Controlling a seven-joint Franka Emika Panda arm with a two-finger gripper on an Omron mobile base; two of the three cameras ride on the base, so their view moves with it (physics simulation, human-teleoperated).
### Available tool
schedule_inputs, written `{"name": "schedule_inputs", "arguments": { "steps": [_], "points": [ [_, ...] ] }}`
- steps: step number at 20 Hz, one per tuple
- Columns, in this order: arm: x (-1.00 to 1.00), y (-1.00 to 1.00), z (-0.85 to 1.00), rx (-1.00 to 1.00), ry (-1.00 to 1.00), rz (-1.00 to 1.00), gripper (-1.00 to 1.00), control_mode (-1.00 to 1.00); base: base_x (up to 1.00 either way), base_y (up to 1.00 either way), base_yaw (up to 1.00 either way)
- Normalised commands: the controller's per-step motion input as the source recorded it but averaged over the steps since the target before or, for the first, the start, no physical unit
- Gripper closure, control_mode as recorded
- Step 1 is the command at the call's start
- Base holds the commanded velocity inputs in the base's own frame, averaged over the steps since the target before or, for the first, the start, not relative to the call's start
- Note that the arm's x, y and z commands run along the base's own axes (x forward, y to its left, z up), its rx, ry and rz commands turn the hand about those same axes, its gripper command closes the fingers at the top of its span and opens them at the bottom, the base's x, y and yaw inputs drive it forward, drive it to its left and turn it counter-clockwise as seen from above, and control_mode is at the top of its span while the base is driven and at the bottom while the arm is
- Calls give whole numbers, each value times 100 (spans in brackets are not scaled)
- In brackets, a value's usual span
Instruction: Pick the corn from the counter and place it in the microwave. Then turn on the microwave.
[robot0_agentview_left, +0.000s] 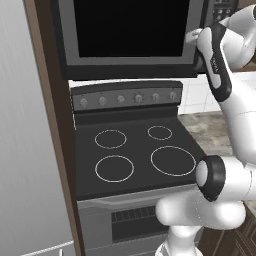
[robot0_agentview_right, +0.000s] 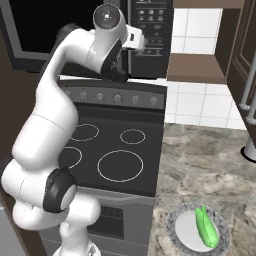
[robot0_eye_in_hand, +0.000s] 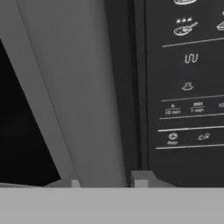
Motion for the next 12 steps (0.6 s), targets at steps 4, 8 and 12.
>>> {"name": "schedule_inputs", "arguments": {
  "steps": [4,8,12],
  "points": [
    [-99,1,29,-3,-2,-10,100,-100,0,0,0],
    [-99,8,24,-4,-4,-12,100,-100,0,0,0],
    [-99,16,18,-3,-2,-13,100,-100,0,0,0]
  ]
}}
